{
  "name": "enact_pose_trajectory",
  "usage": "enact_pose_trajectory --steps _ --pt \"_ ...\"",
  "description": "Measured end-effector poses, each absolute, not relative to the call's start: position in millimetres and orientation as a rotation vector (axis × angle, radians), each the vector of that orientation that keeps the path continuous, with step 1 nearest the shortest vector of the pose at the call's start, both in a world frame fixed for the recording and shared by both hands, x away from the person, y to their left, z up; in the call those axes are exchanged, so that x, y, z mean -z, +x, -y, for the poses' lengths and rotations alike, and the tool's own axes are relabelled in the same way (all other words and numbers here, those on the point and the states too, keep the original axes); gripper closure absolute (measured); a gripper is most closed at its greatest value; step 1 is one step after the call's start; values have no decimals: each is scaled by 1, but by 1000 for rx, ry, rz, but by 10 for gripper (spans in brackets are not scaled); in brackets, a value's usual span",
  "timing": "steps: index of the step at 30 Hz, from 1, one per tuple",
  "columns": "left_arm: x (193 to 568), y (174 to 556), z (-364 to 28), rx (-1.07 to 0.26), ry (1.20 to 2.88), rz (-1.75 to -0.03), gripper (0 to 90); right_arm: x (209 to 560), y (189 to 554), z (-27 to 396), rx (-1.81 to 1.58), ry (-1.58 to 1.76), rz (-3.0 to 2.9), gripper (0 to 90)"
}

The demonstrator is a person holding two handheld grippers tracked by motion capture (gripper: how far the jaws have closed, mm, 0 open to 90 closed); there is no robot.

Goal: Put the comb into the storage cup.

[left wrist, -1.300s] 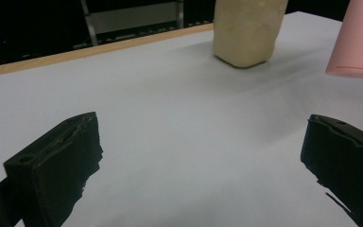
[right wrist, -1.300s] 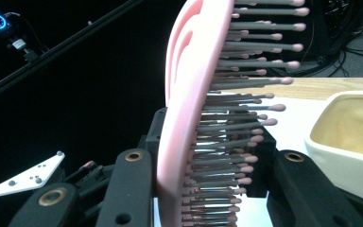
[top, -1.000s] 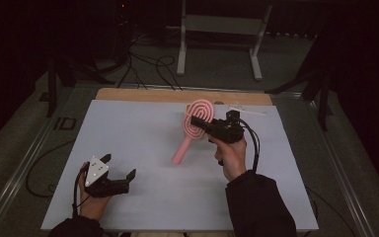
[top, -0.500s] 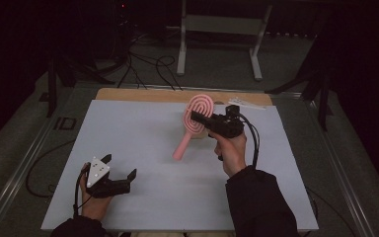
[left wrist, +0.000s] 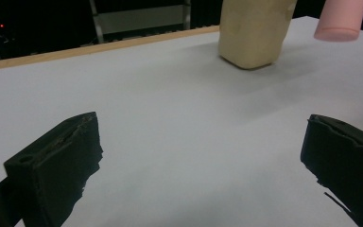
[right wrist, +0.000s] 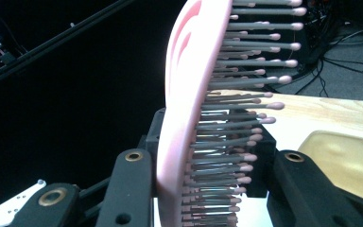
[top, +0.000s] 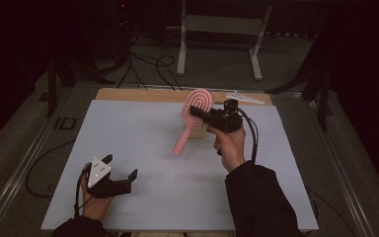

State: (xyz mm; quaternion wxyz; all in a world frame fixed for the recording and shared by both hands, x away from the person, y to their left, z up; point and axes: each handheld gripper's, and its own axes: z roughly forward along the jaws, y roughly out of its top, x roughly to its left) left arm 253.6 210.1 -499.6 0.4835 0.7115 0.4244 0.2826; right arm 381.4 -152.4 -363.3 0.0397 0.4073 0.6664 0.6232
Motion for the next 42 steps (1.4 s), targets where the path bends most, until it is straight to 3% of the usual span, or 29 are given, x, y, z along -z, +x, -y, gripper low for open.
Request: enact_pose_trajectory --steps 42 --pt "501 253 -209 -691 1752 -1034 1 336 406 150 -1835 1229 -1996 639"
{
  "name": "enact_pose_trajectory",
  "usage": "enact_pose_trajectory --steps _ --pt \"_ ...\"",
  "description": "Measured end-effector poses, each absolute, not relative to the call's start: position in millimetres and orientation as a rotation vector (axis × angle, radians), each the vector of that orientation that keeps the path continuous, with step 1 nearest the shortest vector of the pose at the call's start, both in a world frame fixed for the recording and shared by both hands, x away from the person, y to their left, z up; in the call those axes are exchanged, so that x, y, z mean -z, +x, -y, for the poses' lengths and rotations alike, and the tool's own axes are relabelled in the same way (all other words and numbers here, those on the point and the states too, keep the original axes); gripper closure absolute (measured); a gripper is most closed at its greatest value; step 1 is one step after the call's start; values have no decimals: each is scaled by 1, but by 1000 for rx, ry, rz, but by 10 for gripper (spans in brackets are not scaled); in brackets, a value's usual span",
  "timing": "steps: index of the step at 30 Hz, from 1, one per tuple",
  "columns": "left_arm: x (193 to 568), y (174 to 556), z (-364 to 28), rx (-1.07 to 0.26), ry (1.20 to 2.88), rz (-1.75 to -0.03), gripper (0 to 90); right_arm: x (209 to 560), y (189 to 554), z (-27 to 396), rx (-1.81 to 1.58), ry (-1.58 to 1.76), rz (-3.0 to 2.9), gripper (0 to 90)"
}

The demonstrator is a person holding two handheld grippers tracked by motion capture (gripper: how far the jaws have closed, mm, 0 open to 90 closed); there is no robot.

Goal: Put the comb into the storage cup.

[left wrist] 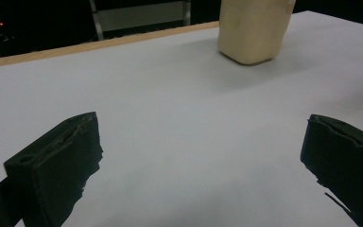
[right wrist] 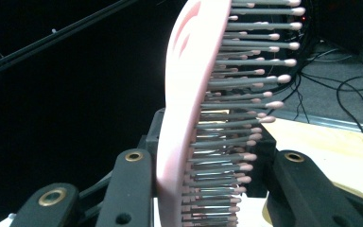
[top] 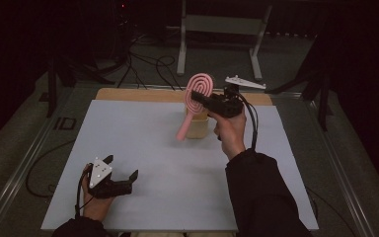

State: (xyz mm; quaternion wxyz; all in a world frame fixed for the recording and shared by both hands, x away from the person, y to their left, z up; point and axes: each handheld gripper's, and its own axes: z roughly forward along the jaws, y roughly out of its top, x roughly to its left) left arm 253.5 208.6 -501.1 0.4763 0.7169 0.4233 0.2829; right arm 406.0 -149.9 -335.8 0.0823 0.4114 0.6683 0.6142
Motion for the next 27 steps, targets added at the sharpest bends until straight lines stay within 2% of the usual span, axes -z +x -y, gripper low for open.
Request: enact_pose_trajectory --steps 27 --pt "502 253 -208 -684 1762 -1028 2 338 422 148 -1814 1263 -1957 639"
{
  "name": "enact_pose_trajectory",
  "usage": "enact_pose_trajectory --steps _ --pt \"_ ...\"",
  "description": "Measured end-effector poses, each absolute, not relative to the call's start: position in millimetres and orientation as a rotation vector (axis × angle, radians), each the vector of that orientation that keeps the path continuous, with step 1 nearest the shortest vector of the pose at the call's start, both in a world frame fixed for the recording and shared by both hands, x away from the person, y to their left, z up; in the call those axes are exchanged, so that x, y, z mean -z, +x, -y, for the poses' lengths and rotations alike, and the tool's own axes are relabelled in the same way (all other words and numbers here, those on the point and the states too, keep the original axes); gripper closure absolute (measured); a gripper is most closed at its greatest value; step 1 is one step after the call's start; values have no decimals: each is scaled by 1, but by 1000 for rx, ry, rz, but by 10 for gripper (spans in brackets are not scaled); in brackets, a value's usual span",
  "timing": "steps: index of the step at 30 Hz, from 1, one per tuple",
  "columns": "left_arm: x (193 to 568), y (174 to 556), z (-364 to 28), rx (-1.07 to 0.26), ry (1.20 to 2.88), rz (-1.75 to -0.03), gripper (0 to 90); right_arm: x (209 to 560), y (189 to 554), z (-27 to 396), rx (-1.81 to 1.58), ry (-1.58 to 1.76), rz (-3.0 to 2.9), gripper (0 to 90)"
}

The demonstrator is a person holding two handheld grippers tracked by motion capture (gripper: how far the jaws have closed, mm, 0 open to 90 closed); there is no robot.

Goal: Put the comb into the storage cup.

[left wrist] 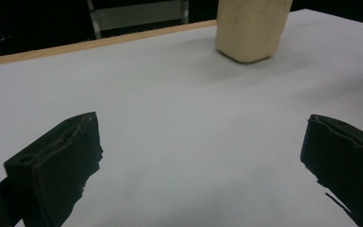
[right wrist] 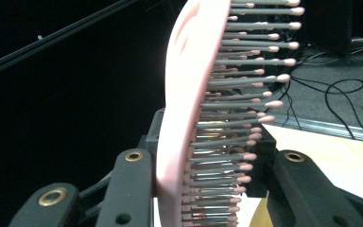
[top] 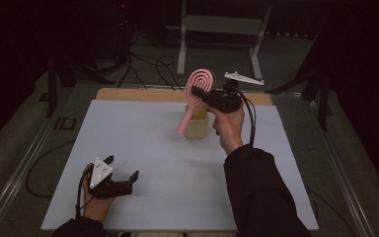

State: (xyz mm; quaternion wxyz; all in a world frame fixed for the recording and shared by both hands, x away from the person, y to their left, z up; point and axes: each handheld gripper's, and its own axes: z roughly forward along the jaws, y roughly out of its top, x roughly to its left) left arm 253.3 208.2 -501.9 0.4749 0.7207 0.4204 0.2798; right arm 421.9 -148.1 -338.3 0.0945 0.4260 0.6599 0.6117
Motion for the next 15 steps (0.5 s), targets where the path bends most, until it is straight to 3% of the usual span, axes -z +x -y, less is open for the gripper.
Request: enact_pose_trajectory --steps 15 --pt "502 253 -208 -684 1767 -1025 1 342 430 147 -1763 1270 -1937 639"
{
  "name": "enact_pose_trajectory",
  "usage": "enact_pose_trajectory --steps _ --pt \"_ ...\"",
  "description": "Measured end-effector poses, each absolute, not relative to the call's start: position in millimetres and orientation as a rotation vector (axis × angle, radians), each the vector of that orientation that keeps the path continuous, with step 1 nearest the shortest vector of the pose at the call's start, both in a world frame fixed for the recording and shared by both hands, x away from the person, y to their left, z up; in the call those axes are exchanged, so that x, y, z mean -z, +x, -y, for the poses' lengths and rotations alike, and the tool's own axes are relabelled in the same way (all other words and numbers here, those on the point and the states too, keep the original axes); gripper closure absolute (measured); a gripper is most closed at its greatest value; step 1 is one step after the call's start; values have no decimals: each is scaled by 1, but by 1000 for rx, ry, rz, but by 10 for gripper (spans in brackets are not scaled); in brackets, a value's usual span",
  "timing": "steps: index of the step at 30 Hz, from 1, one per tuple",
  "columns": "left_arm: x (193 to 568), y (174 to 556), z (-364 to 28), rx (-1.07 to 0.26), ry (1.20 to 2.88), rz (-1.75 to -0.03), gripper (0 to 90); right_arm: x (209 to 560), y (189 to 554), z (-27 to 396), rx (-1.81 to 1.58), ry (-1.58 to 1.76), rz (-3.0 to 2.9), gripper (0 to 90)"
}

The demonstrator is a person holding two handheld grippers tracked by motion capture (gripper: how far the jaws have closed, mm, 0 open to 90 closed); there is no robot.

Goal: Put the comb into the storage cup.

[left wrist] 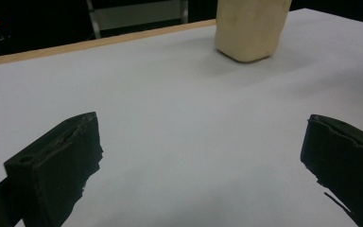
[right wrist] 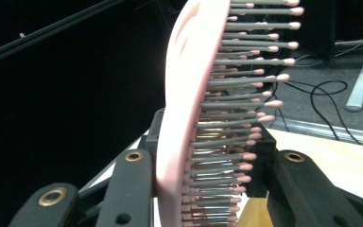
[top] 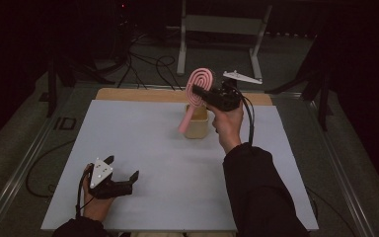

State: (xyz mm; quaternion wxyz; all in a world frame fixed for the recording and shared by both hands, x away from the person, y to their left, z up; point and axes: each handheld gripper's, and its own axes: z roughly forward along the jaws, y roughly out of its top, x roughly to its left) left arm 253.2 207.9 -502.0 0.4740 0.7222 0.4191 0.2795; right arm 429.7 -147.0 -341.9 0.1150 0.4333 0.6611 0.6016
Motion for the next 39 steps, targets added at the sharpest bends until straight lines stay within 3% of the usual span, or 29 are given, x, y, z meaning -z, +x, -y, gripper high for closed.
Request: enact_pose_trajectory --steps 39 --pt "502 253 -207 -681 1772 -1021 2 343 445 144 -1710 1299 -1878 639"
